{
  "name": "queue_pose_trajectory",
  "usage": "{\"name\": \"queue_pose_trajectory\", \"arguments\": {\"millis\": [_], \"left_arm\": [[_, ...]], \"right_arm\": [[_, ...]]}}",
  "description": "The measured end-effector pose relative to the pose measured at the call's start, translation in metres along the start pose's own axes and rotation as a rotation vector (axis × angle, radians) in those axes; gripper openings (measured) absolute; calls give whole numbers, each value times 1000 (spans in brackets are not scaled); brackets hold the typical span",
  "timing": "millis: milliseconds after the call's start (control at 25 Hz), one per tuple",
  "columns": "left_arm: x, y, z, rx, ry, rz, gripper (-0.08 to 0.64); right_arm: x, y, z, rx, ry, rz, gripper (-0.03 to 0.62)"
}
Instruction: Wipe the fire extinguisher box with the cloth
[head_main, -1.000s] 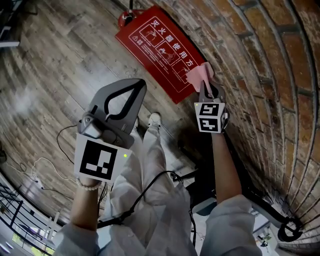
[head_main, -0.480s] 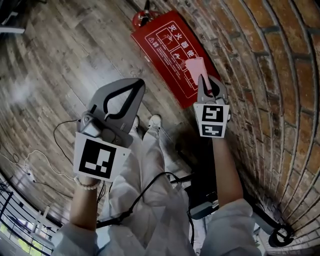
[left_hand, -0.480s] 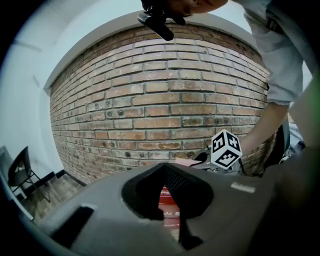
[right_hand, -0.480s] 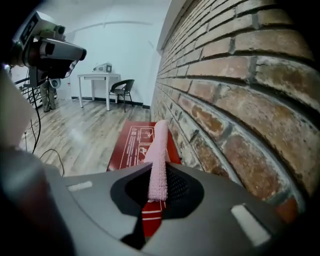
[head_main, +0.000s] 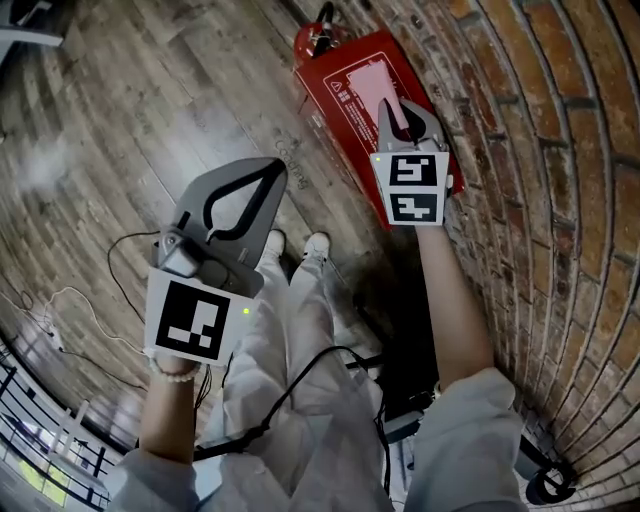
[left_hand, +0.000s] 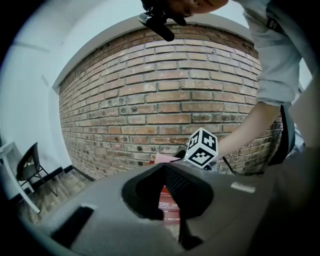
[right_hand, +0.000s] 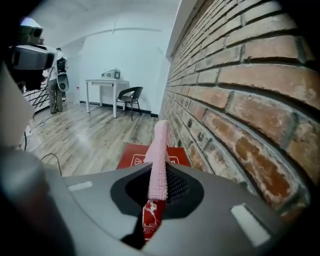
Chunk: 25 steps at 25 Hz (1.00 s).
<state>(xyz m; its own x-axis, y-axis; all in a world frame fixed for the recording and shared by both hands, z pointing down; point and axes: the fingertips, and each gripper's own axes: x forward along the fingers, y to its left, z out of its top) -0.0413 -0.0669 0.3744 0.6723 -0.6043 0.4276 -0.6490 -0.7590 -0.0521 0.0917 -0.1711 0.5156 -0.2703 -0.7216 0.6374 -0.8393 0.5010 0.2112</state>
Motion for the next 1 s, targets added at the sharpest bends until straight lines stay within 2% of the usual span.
{"name": "queue_pose_trajectory", "arguments": {"millis": [360,520,760,1000], "left_arm": [[-12,14,-13,-12,10,20,-3],[-15,18,-19,-19,20,31,-3],[-17,19,-21,-21,25,34,-3],[-13,17,-21,-22,28,26,-3]], "right_arm": [[62,6,21,-63,42,3,17],[79,7,20,-103,82,0,17],[91,15,4,-114,155,13,17],[90,16,-3,-113,168,22,17]]}}
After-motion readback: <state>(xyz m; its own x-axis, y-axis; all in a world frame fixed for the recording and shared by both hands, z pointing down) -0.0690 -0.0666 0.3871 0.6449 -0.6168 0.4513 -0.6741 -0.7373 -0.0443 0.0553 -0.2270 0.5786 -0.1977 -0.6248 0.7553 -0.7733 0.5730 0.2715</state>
